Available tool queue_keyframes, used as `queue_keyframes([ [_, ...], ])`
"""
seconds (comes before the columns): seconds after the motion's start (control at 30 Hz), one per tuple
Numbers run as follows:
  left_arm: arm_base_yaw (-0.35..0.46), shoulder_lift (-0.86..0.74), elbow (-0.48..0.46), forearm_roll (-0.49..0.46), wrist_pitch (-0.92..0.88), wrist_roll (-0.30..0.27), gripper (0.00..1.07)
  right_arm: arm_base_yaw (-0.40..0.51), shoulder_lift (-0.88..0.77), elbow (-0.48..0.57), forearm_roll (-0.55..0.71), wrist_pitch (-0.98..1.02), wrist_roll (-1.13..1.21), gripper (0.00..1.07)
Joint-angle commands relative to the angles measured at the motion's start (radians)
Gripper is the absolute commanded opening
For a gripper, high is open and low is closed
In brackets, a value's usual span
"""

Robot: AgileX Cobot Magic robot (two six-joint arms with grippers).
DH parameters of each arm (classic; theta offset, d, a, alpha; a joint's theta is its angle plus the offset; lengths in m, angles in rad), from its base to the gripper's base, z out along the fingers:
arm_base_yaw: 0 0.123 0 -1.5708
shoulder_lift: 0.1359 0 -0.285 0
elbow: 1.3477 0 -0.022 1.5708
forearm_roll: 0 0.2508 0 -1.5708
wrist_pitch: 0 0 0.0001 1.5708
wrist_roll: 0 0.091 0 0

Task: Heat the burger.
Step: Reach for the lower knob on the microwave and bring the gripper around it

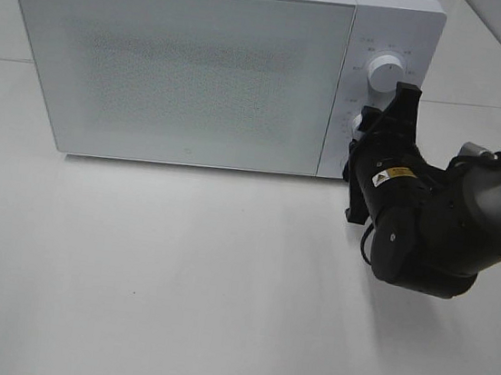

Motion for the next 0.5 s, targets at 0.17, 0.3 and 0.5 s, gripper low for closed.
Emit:
queue_keyframes([
  [0.17,0.0,-0.017,0.001,-0.002,-0.009,0.0,0.95,-0.002,-0.007,-0.036,-0.076,-0.212,0.041,0.09],
  [0.3,0.0,-0.017,0.001,-0.002,-0.009,0.0,0.95,-0.002,-0.007,-0.036,-0.076,-0.212,0.041,0.1],
  [0.5,0.0,-0.017,0.001,-0.002,-0.009,0.0,0.95,-0.002,-0.007,-0.036,-0.076,-0.212,0.03,0.15],
])
